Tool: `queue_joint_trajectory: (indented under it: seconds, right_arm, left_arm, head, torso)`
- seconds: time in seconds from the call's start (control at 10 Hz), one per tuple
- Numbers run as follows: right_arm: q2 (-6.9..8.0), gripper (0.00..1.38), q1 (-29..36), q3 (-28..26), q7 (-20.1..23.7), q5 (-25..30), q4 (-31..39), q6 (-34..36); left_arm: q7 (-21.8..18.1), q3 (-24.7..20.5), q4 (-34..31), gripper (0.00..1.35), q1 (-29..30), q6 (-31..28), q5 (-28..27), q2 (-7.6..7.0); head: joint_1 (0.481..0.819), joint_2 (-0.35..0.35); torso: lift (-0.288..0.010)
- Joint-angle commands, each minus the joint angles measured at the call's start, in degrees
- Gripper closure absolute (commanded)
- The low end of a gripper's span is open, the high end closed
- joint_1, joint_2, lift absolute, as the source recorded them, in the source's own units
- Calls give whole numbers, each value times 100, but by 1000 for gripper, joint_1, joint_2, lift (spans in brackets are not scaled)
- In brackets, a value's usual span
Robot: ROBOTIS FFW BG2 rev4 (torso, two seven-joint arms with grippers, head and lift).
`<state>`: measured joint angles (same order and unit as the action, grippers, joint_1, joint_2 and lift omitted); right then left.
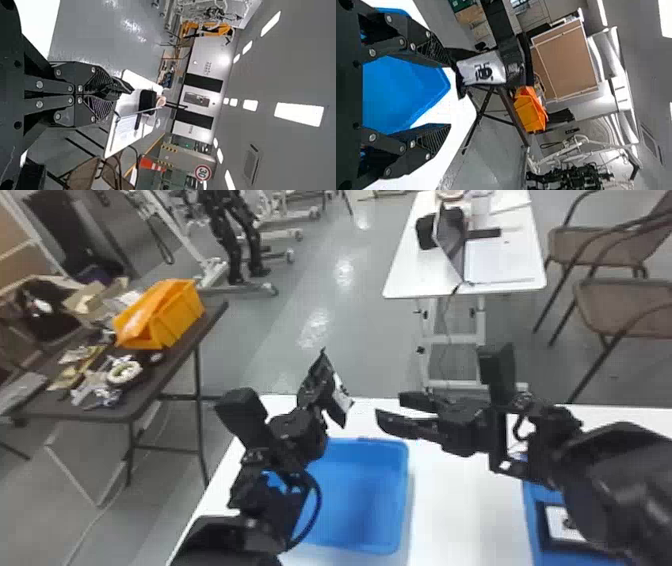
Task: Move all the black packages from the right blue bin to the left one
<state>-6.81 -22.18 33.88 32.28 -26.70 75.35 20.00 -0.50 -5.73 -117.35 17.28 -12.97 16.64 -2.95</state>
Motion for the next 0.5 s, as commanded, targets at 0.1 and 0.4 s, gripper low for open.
queue_joint_trajectory:
  seconds: [0.1,0.4]
  right_arm:
    - [-30,343,909,-1085,-2,473,638,285]
    - [251,415,2508,-2597,-450,1422,2053,145]
  left_arm:
    - [24,-218,-25,1227,566,146,-134,84]
    - [296,-236,10,1227,1489,164,-345,304]
  head:
    - [695,350]
    - [695,341]
  torso:
    - [-39]
    - [-39]
